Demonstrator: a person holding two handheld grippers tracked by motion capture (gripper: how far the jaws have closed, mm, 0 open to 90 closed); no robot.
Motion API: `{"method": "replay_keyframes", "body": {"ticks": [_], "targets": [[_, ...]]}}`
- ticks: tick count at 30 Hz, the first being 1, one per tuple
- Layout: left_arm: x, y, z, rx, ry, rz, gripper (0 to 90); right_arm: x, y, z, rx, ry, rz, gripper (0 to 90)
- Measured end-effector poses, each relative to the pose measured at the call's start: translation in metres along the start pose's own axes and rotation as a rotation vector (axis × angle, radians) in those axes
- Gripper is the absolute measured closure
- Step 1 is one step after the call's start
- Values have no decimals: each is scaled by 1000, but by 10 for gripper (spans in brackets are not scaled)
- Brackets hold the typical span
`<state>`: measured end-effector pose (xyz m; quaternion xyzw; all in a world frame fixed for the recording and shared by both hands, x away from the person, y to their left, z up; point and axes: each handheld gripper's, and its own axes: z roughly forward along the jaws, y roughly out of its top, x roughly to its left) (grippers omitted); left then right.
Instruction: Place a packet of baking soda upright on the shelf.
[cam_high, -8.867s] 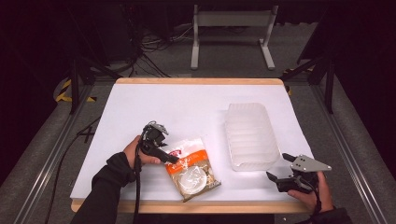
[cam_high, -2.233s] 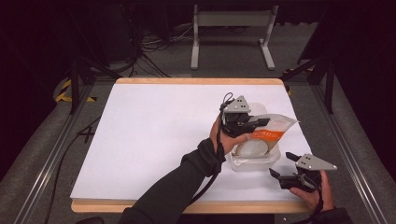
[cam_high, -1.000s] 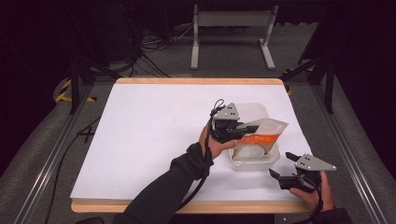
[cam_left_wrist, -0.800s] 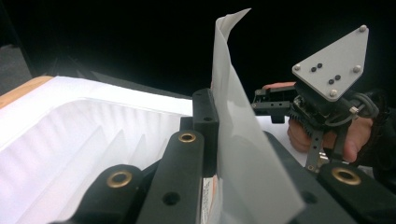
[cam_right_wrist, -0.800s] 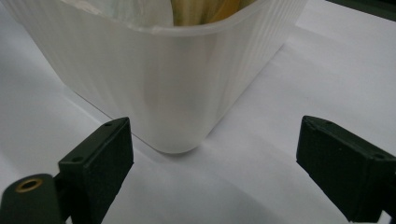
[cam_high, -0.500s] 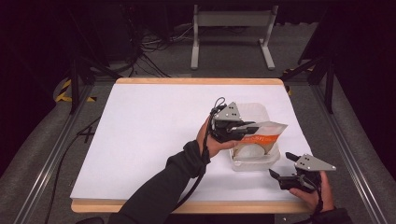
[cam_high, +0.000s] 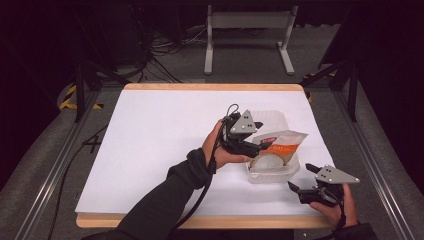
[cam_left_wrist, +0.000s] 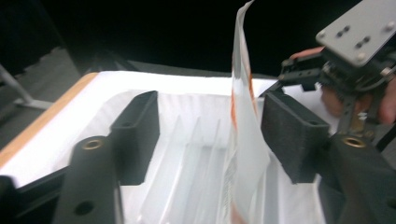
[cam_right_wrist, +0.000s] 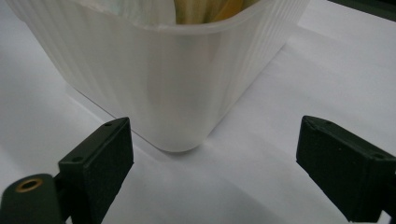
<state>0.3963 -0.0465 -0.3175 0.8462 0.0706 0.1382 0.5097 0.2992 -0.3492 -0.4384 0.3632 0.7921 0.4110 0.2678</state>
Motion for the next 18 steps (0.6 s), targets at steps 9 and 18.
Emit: {"method": "replay_keyframes", "body": {"ticks": [9,18], "targets": [[-6,-6,-9,83,57,86,203,1,0,0,2,3,-8,115],[-6,-15,-23,118,88,122,106,1,1,0,4,0,-11,115]]}}
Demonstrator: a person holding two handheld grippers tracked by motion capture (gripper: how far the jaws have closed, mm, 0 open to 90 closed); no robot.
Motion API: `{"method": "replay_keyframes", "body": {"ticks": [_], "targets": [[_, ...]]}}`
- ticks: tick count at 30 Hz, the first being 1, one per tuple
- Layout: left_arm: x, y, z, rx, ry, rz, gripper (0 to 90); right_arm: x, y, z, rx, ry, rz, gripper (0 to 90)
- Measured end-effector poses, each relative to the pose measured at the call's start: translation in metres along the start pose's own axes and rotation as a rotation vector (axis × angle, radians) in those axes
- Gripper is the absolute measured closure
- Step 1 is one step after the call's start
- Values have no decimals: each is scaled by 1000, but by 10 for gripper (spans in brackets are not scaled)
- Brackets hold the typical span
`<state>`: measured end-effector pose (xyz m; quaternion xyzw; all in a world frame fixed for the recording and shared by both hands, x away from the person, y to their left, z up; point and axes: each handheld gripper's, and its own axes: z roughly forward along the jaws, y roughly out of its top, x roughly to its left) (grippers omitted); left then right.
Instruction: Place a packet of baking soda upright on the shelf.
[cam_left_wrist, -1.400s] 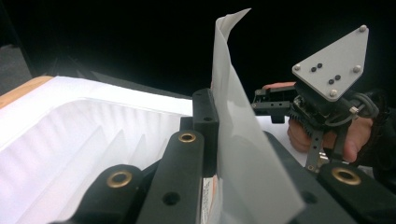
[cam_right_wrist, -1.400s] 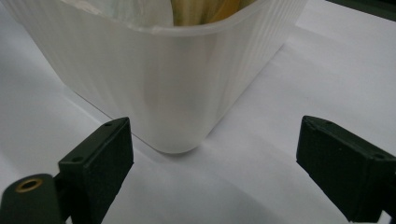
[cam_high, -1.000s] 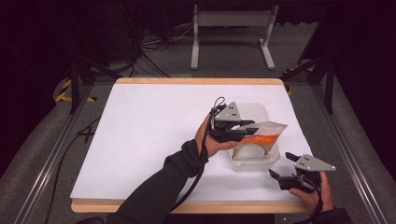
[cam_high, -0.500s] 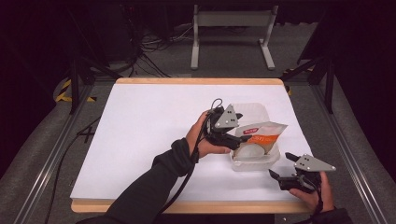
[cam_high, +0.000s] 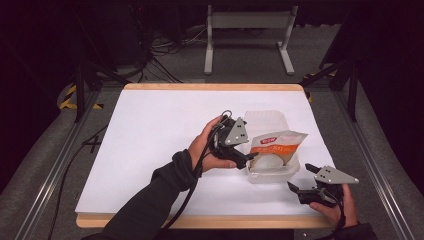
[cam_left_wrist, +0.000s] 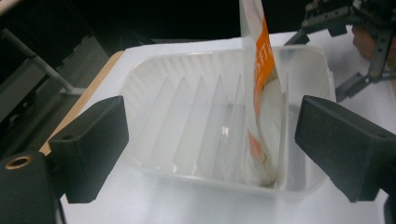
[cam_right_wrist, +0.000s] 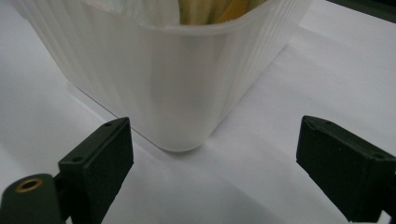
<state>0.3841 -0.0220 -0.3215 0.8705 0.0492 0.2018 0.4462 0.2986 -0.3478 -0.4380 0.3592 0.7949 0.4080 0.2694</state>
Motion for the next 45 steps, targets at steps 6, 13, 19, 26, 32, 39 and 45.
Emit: {"method": "replay_keyframes", "body": {"ticks": [6,13,19,26,32,39,45], "targets": [[2,-13,-9,25,6,11,97,0,0,0,1,2,-2,115],[5,-32,-16,63,15,17,94,1,0,0,1,2,-4,115],[6,-44,-19,92,17,19,94,1,0,0,3,3,-5,115],[6,-65,-30,110,37,11,91,1,0,0,2,4,-6,115],[5,-81,-41,136,57,22,88,2,0,0,2,3,-9,115],[3,-103,-54,162,79,1,86,2,0,0,5,4,-10,114],[3,-127,-72,176,108,-37,86,4,0,1,10,5,-19,114]]}}
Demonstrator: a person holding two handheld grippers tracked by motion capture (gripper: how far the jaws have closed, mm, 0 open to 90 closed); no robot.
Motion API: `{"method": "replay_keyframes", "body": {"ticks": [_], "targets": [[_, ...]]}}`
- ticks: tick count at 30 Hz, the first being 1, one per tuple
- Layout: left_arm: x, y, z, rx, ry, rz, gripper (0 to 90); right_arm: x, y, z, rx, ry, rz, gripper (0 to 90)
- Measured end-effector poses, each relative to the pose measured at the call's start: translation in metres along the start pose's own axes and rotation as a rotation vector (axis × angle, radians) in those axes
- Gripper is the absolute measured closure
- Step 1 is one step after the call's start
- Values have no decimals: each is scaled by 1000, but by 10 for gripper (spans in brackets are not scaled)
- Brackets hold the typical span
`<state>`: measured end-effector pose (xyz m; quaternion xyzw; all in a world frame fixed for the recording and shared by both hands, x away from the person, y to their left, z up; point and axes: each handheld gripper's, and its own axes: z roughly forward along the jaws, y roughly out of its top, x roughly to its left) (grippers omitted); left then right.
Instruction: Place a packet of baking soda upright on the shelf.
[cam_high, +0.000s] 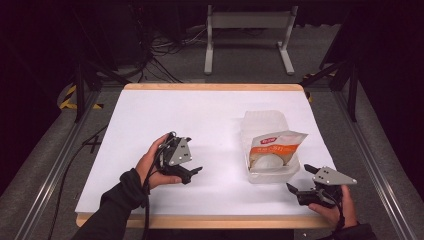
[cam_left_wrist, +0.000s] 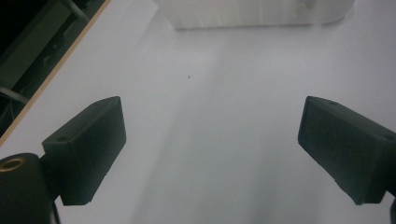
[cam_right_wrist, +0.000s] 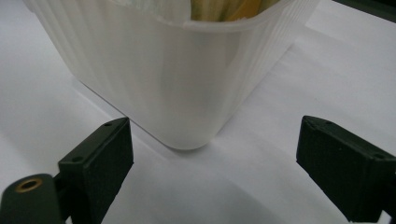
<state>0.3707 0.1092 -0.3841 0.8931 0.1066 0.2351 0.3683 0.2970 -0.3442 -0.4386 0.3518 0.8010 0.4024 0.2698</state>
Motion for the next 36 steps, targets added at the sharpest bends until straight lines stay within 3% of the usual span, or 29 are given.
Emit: {"method": "replay_keyframes", "body": {"ticks": [6,13,20,27,34,36], "targets": [[3,-26,-11,36,31,-15,85,1,0,0,1,1,-5,114],[8,-53,-29,29,58,-51,76,2,0,1,8,2,-10,114],[10,-85,-47,44,92,-126,72,2,0,1,11,4,-16,114],[11,-120,-69,24,140,-232,70,3,1,1,11,6,-21,112],[10,-152,-88,-67,154,-405,74,3,1,0,5,10,-25,109],[10,-156,-91,-79,155,-420,77,3,1,0,8,9,-28,107]]}}
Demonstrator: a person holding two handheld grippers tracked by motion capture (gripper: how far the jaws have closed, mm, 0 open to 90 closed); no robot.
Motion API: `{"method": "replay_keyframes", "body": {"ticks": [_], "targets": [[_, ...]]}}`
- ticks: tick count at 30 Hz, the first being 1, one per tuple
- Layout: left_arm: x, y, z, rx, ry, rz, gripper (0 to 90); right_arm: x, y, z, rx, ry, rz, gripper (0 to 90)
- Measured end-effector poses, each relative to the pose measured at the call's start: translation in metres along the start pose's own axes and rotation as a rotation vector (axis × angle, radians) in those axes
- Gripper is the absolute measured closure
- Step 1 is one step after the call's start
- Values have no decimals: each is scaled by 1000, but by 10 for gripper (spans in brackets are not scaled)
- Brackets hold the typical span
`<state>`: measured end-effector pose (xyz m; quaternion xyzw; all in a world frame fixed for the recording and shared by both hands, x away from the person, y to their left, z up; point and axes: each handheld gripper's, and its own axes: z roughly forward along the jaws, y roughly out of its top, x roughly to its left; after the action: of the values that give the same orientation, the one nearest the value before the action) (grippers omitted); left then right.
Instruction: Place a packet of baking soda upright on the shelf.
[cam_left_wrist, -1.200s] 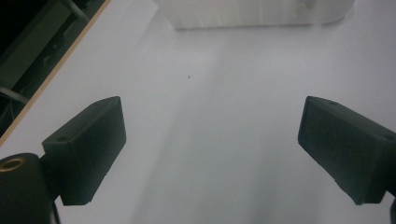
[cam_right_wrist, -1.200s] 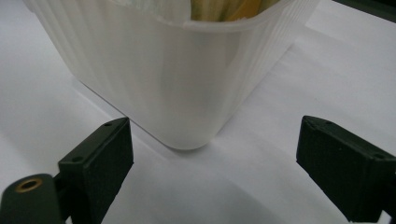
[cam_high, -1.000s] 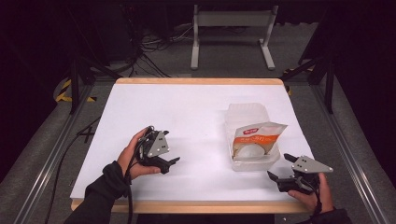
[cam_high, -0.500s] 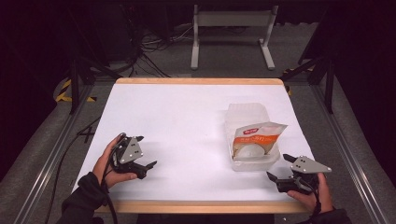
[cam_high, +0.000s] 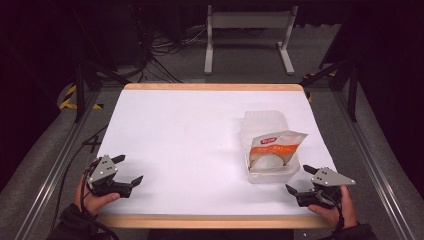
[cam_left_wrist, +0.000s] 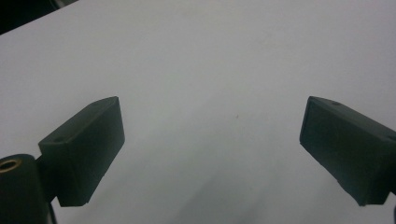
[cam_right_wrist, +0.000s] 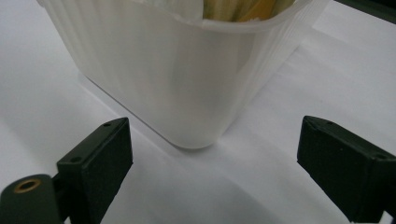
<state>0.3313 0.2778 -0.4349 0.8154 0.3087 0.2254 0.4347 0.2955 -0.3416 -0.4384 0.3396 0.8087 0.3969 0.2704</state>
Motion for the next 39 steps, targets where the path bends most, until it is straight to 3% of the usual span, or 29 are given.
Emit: {"method": "replay_keyframes", "body": {"ticks": [1,3,4,9,39], "targets": [[4,-7,-7,-25,2,-43,79,0,0,0,-1,2,-2,107],[5,-10,-9,-39,2,-58,80,-1,-1,0,-1,1,-4,105],[9,-17,-14,-60,8,-99,81,-1,0,-1,-5,1,-2,104],[13,-25,-19,-106,24,-156,77,-2,0,-2,-18,-5,-2,101],[9,-25,-13,-88,31,-136,65,-2,0,-1,-22,2,-2,101]]}}
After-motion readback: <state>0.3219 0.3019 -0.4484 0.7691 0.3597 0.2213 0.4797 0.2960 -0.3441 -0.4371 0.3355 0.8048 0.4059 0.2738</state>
